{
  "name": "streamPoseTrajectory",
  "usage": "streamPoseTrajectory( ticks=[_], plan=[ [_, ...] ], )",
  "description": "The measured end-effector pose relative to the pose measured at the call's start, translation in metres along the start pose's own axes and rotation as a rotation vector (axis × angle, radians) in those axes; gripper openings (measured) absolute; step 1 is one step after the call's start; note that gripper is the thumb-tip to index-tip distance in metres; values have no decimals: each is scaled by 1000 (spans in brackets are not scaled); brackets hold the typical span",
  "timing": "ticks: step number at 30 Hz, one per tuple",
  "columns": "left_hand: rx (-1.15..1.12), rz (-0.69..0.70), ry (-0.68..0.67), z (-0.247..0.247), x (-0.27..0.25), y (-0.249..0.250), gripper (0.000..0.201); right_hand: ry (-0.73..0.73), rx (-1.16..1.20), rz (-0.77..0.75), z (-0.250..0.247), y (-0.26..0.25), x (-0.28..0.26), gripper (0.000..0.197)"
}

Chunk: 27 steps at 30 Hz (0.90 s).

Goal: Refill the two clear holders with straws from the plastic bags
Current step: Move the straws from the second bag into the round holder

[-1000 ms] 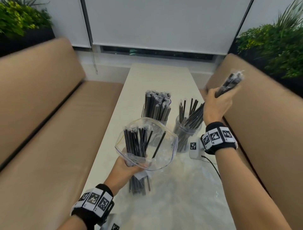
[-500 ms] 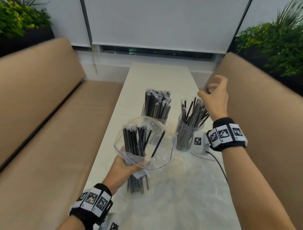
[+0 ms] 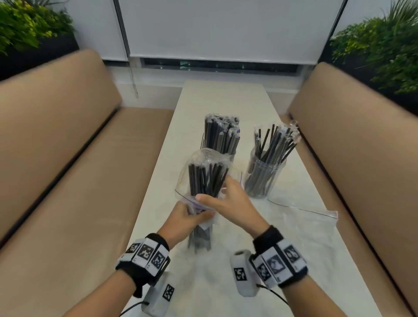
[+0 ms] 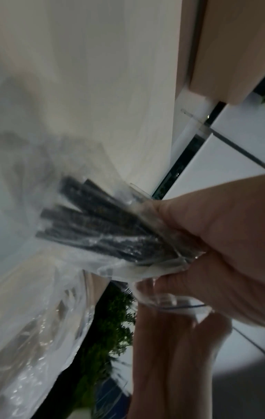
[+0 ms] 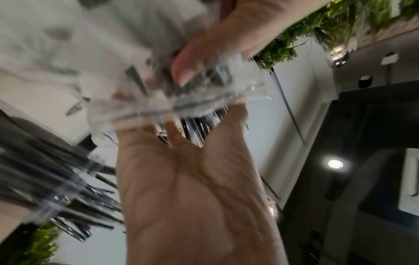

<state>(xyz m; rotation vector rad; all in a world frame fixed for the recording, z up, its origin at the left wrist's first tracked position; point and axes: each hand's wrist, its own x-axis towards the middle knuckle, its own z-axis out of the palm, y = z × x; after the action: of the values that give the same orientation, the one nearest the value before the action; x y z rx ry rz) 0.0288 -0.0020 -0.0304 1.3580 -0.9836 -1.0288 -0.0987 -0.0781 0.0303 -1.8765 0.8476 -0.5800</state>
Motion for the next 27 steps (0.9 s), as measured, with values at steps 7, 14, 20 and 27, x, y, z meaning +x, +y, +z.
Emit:
streamPoseTrajectory(
  ticks=[7,14,20,27],
  plan=[
    [35,62,-16,12,0,-12,37,249,-14,15,31,21,6,26],
    [64,147,207,15,1,-21,36,426,49,20,29,25,3,41],
    [37,189,185,12,0,-17,42,17,388,90,12,28,10,73],
    [107,190,-42,12,7,-2,31,33,304,39,15,25,14,51]
  ],
)
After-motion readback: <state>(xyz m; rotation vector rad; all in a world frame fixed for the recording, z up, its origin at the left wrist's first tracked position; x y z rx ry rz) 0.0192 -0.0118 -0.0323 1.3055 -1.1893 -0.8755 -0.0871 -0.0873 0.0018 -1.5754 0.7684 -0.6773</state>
